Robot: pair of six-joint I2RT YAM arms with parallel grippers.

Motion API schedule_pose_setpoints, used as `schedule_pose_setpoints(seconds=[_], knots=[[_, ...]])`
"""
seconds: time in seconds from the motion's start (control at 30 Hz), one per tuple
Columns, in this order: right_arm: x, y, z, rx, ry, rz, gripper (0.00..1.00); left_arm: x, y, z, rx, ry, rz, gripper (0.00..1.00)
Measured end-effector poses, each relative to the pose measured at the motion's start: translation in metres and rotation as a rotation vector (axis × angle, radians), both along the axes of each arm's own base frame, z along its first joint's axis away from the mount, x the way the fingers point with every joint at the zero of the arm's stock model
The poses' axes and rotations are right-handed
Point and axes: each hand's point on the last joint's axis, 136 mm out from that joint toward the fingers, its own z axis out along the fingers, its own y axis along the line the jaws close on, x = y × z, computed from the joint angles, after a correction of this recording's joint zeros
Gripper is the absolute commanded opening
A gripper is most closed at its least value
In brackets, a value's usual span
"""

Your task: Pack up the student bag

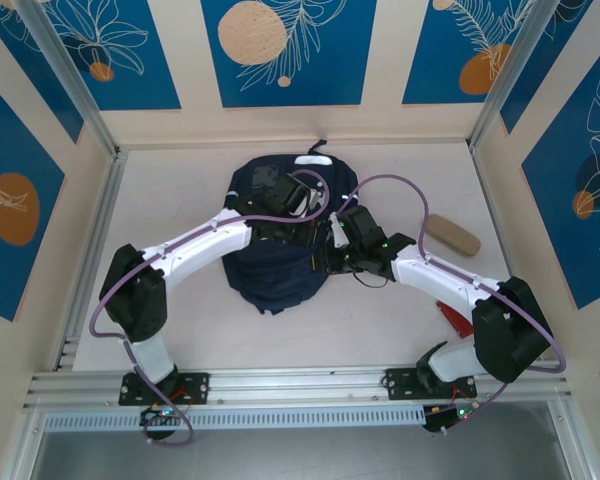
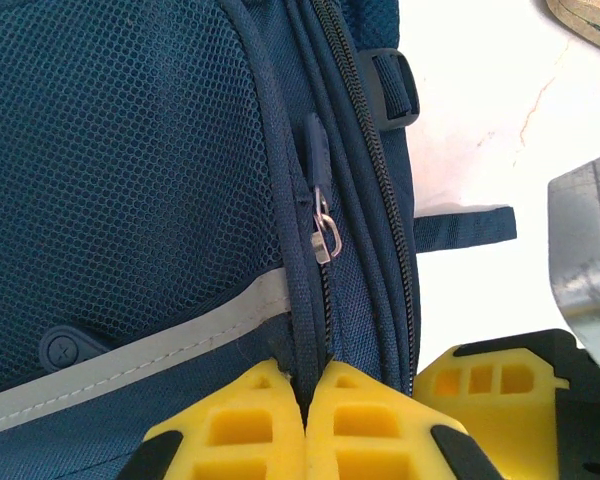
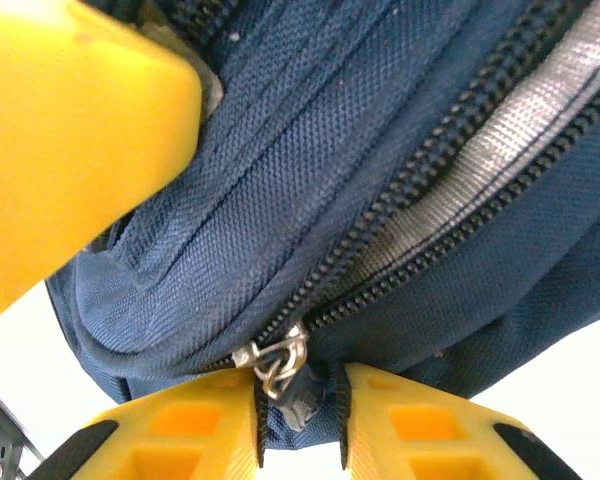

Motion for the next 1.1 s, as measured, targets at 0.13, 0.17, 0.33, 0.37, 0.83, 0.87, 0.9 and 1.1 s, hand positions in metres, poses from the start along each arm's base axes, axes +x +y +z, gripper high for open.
schedule_pose_setpoints(seconds=[0.13, 0.17, 0.33, 0.37, 0.83, 0.87, 0.9, 1.1], knots=[[0.002, 0.003, -0.002, -0.006, -0.010, 0.015, 0.22, 0.001, 0.001, 0.000, 0.000, 0.000, 0.004, 0.00], [0.002, 0.004, -0.001, -0.003, -0.015, 0.019, 0.20, 0.002, 0.002, 0.000, 0.000, 0.000, 0.005, 0.00], [0.004, 0.010, 0.004, 0.029, -0.034, 0.038, 0.01, 0.005, 0.004, 0.001, -0.001, -0.001, 0.014, 0.00], [0.004, 0.010, 0.004, 0.031, -0.036, 0.039, 0.00, 0.005, 0.005, 0.001, -0.001, -0.001, 0.016, 0.00], [-0.024, 0.023, -0.001, 0.040, -0.084, 0.094, 0.00, 0.006, 0.002, 0.001, -0.037, 0.045, 0.062, 0.41], [-0.024, 0.020, -0.002, 0.040, -0.080, 0.086, 0.00, 0.008, 0.004, 0.001, -0.039, 0.044, 0.066, 0.47], [-0.023, 0.016, -0.002, 0.041, -0.074, 0.069, 0.00, 0.012, 0.007, 0.002, -0.042, 0.039, 0.077, 0.53], [0.001, -0.018, 0.001, 0.081, -0.028, -0.059, 0.00, 0.019, 0.027, 0.017, -0.035, -0.027, 0.061, 0.73]])
